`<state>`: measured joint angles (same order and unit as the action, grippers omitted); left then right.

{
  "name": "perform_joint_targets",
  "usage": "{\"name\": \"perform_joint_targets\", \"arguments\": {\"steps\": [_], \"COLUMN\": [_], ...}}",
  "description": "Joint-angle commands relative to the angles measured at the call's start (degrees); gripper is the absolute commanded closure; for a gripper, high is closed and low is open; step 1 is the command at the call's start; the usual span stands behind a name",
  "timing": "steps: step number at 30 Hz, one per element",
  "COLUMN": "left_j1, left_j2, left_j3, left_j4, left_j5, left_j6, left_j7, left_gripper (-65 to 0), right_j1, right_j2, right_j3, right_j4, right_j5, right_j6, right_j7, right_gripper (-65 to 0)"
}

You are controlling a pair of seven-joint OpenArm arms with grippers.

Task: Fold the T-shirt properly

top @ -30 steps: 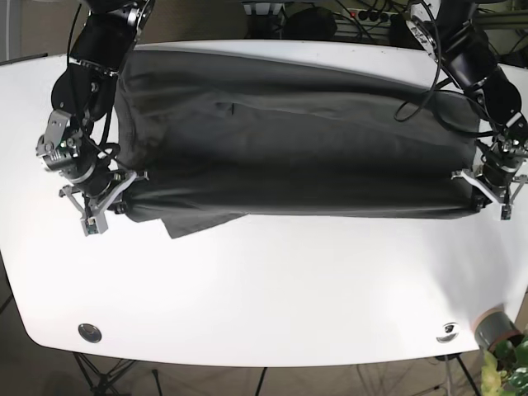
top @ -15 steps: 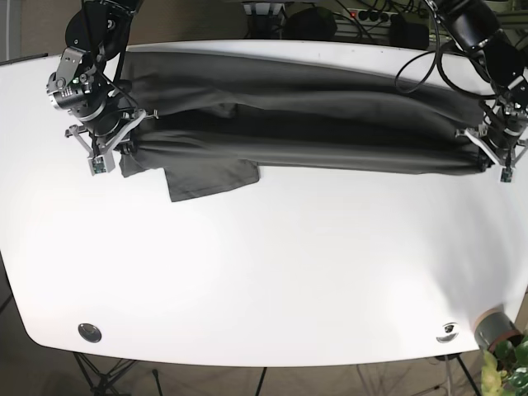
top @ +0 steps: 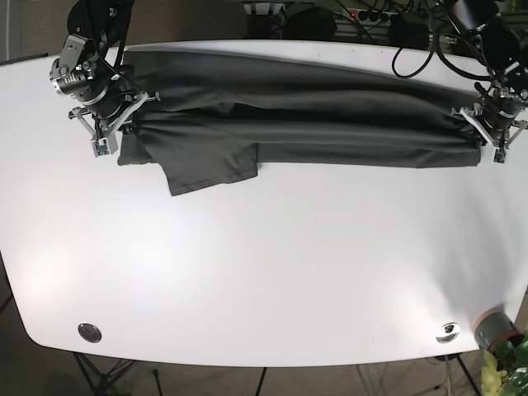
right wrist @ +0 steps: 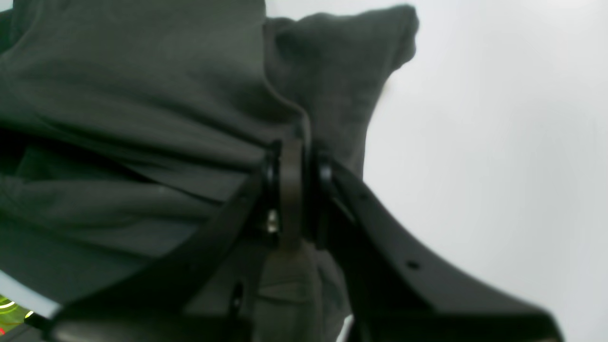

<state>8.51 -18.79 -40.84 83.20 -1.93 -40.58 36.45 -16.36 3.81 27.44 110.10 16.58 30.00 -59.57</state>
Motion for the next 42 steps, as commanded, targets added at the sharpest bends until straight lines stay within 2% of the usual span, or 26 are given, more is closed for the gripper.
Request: {"name": "perform_joint_targets", "arguments": {"steps": [1, 2, 4, 5, 6, 8, 12, 17, 28, 36, 42], "left_j1": [-0.5, -0.5, -0.8, -0.8, -0.8, -1.0, -2.8, -3.0, -3.3, -3.3, -3.2], "left_j2": [-1.6, -1.6, -1.6, -1.6, -1.6, -1.6, -1.3, 0.6, 1.2, 1.2, 1.2], "left_j3": [-0.4, -0.6, -0.8, -0.8, -0.8, -0.8, -0.7, 0.3, 5.5, 5.3, 5.3], "left_j4": [0.9, 0.9, 1.0, 1.2, 1.2, 1.2, 2.6, 6.1, 2.5, -4.4, -5.2], "left_j5": [-0.1, -0.1, -0.1, -0.1, -0.1, -0.1, -0.2, -0.2, 0.0, -0.2, -0.2], "left_j6": [0.6, 0.6, 0.6, 0.6, 0.6, 0.6, 0.6, 0.6, 0.6, 0.6, 0.6], "left_j7": [-0.9, -0.9, -0.9, -0.9, -0.9, -0.9, -0.9, -0.9, -0.9, -1.2, -1.2], "left_gripper": [-15.0, -20.3, -37.9, -43.2, -44.7, -42.9, -38.2, -38.1, -38.1, -37.9, -37.9], "right_j1": [-0.5, -0.5, -0.6, -0.6, -0.6, -0.3, 3.1, 8.4, 21.5, 22.9, 22.3], "right_j2": [0.5, 0.5, 0.5, 0.5, 0.5, 0.4, -1.0, -1.2, -1.0, -1.1, -1.1], "right_j3": [0.4, 0.4, 0.4, 0.4, 0.4, 0.4, -0.1, -1.1, -3.0, -3.2, -9.1], "right_j4": [1.0, 1.0, 1.1, 1.2, 1.6, 2.5, 2.9, 0.3, -17.1, -26.2, -29.0], "right_j5": [0.0, 0.0, 0.0, 0.0, 0.0, 0.0, -0.2, -0.4, -0.5, -0.5, -0.5], "right_j6": [-0.42, -0.42, -0.50, -0.50, -0.42, -0.24, -0.24, -0.59, -0.68, -0.68, -0.77], "right_j7": [1.2, 1.2, 1.2, 1.2, 1.2, 1.2, 1.2, 1.1, 2.2, 6.5, 9.4], "right_gripper": [-11.9, -14.9, -26.8, -31.7, -35.4, -40.0, -40.7, -41.1, -40.9, -40.9, -40.9]}}
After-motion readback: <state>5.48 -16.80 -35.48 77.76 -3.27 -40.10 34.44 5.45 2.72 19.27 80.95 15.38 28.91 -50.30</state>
